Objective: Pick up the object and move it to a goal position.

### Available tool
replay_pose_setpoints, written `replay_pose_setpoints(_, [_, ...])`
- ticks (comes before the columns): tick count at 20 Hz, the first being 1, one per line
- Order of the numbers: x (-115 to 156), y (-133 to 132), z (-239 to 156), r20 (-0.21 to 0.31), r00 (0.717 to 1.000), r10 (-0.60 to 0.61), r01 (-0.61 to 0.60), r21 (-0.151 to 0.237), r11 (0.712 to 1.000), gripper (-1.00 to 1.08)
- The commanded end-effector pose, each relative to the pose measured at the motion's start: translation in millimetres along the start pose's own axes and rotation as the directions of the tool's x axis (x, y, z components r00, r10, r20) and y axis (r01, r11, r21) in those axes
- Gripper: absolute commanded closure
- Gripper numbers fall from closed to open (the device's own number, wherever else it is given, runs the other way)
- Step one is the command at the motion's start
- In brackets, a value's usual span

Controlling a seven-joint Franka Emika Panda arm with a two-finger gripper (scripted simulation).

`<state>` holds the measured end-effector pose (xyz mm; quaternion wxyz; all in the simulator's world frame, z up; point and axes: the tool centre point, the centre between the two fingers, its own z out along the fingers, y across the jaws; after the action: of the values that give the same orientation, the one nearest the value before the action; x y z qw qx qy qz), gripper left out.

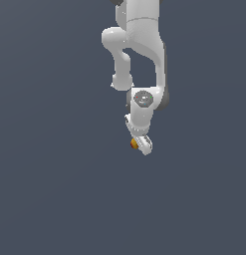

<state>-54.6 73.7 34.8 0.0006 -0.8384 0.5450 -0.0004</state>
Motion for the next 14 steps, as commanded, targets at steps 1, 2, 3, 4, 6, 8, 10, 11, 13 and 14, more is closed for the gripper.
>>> replay_pose_setpoints(1, [0.2, -0.2, -0.9, 0.000, 1.000, 0.001, -0.001, 0.000, 1.000, 1.08])
replay_pose_setpoints(2, [0.1, -0.8, -2.3, 0.000, 1.000, 0.001, -0.001, 0.000, 1.000, 1.08])
replay_pose_setpoints(3, [-0.1, -1.6, -4.2, 0.000, 1.000, 0.001, -0.001, 0.000, 1.000, 1.08])
replay_pose_setpoints(4, [-0.3, -2.6, -6.6, 0.000, 1.000, 0.001, -0.001, 0.000, 1.000, 1.08])
replay_pose_setpoints(6, [-0.9, -5.3, -13.1, 0.000, 1.000, 0.001, -0.001, 0.000, 1.000, 1.08])
replay_pose_setpoints(8, [-1.7, -9.0, -21.6, 0.000, 1.000, 0.001, -0.001, 0.000, 1.000, 1.08])
replay_pose_setpoints(10, [-2.5, -13.4, -32.1, 0.000, 1.000, 0.001, -0.001, 0.000, 1.000, 1.08])
replay_pose_setpoints(11, [-3.0, -16.0, -38.2, 0.000, 1.000, 0.001, -0.001, 0.000, 1.000, 1.08])
replay_pose_setpoints(13, [-4.1, -21.8, -51.8, -0.001, 1.000, 0.001, -0.001, -0.001, 1.000, 1.08])
replay_pose_setpoints(14, [-4.7, -25.0, -59.4, -0.001, 1.000, 0.001, -0.001, -0.001, 1.000, 1.08])
